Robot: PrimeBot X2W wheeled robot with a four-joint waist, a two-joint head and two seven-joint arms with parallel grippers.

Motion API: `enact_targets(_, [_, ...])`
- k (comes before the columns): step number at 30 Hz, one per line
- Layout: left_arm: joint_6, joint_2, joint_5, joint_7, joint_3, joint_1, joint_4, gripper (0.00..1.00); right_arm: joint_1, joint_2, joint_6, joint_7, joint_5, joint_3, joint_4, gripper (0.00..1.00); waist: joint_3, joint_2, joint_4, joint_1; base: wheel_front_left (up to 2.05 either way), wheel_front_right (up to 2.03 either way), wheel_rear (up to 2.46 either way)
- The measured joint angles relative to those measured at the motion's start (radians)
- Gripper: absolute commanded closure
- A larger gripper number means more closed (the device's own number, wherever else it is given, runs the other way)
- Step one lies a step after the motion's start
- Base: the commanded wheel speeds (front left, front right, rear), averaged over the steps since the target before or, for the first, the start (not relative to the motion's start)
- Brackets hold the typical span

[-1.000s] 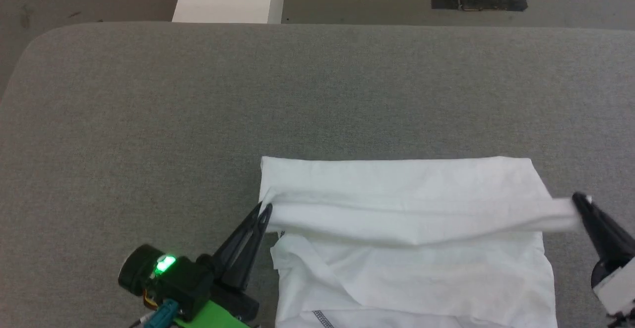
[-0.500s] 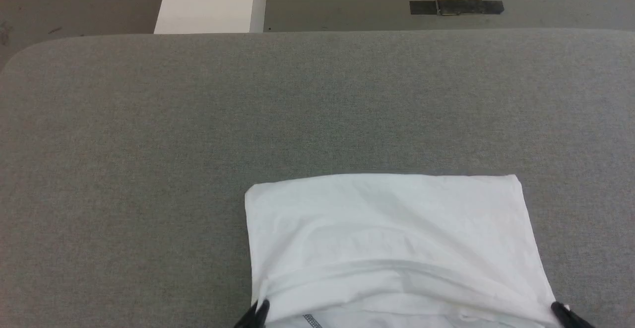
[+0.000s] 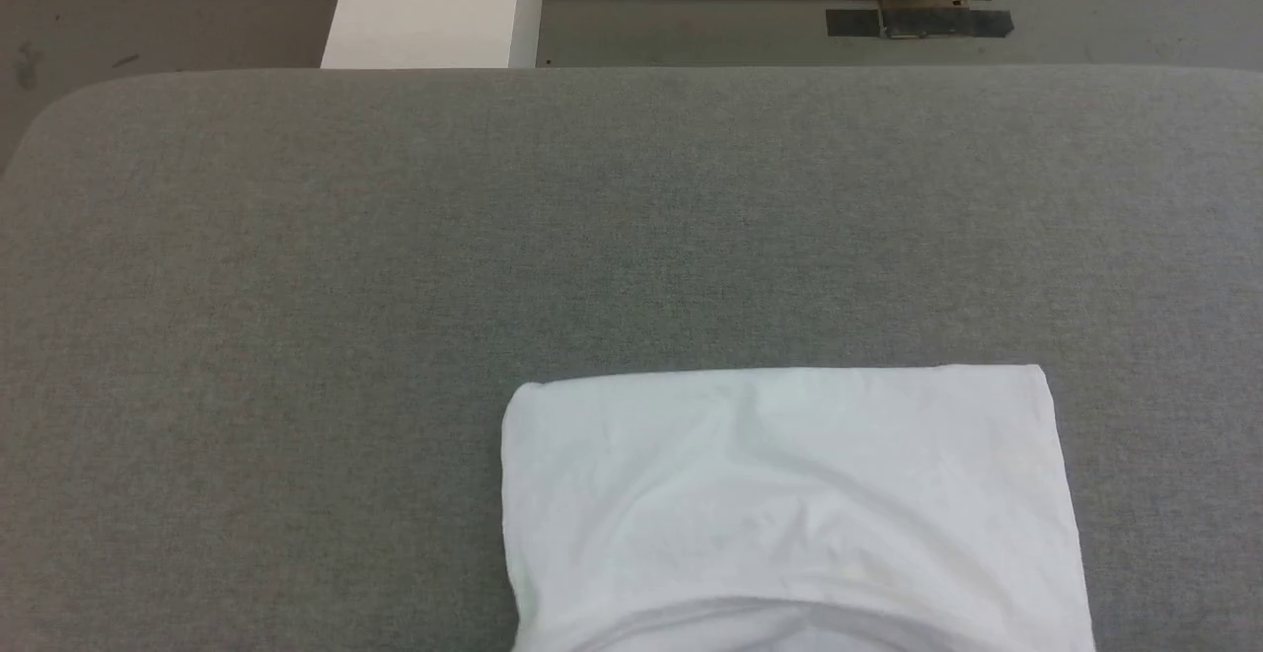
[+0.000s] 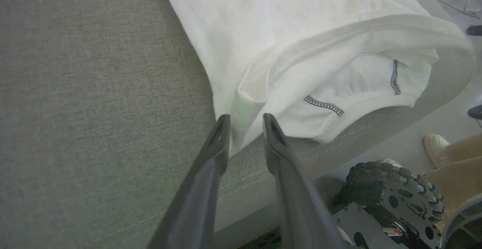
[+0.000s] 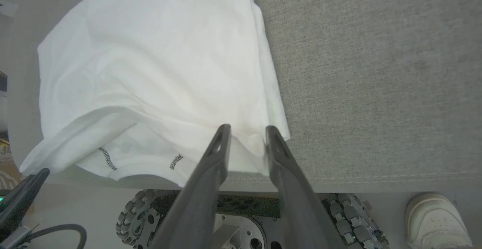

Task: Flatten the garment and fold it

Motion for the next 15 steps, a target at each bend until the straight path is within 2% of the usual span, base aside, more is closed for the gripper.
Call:
enact_targets(5, [0.003,0.005,0.001,-0.017,0.019,-0.003,0.000,0.00,0.012,-0.015,0.000,0.014,0.011,0.000,-0.004,0.00,-0.007,0.0000,0.008,0.0000,0.00,0.00,0.00])
enact_targets(10, [0.055,0.002,-0.038,-0.085,0.120,-0.002,-0.033,0.00,0.017,-0.017,0.000,0.005,0.022,-0.048,-0.024,0.00,-0.016,0.0000,0.015,0.0000,0.00,0.00,0.00])
enact_targets(15, [0.137,-0.084,-0.068,-0.136,0.278,-0.013,-0.150,0.00,-0.047,-0.005,0.000,-0.071,-0.019,-0.101,-0.018,0.00,-0.021,0.0000,0.022,0.0000,0.00,0.00,0.00])
